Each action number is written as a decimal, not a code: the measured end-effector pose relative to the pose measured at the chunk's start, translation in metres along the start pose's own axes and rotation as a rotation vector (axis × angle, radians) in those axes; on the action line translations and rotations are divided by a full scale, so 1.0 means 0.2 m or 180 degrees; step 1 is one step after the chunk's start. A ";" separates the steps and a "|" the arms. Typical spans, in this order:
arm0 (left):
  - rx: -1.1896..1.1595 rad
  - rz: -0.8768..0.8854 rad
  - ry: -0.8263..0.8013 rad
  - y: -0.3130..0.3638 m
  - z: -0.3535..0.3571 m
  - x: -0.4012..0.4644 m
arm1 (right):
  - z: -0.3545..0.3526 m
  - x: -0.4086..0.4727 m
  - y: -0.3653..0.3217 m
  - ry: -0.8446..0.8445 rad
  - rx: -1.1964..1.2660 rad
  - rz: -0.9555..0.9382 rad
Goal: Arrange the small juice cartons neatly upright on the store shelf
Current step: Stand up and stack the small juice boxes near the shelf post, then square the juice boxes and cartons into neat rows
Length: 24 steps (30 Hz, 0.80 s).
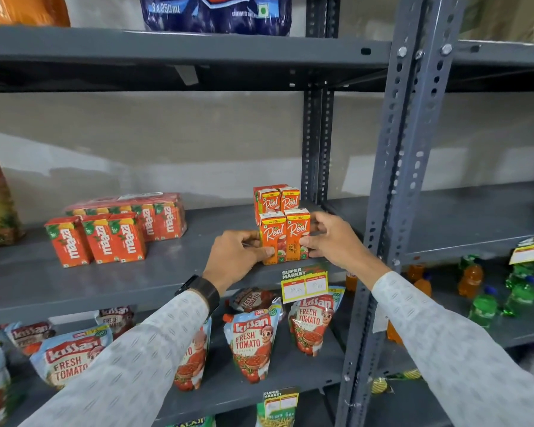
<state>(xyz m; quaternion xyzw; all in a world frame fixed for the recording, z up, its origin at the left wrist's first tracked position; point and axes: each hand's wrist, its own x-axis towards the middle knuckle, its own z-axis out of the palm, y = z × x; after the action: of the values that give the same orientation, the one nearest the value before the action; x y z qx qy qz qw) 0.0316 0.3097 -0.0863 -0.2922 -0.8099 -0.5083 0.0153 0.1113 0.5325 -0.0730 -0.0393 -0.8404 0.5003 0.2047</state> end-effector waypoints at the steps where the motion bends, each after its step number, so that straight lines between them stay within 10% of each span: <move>1: 0.0001 -0.0004 0.0000 0.00 0.00 0.00 | 0.00 0.00 0.00 -0.0010 -0.0001 0.0012; 16: 0.0250 0.0083 0.0056 0.02 -0.04 -0.10 | 0.01 -0.13 -0.03 0.0451 -0.0619 -0.0130; 20: 0.0259 0.0224 0.0393 -0.03 -0.19 -0.18 | 0.07 -0.24 -0.14 0.1797 -0.1199 -0.1037; 24: 0.0412 0.0604 0.0656 -0.08 -0.43 -0.27 | 0.34 -0.22 -0.39 0.1613 -0.1481 -0.2157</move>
<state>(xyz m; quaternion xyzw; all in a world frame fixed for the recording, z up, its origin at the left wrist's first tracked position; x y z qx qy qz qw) 0.0444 0.2081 -0.0750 -0.3122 -0.8038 -0.4786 0.1651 0.1365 0.4266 -0.0478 0.0713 -0.8192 0.1788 0.5402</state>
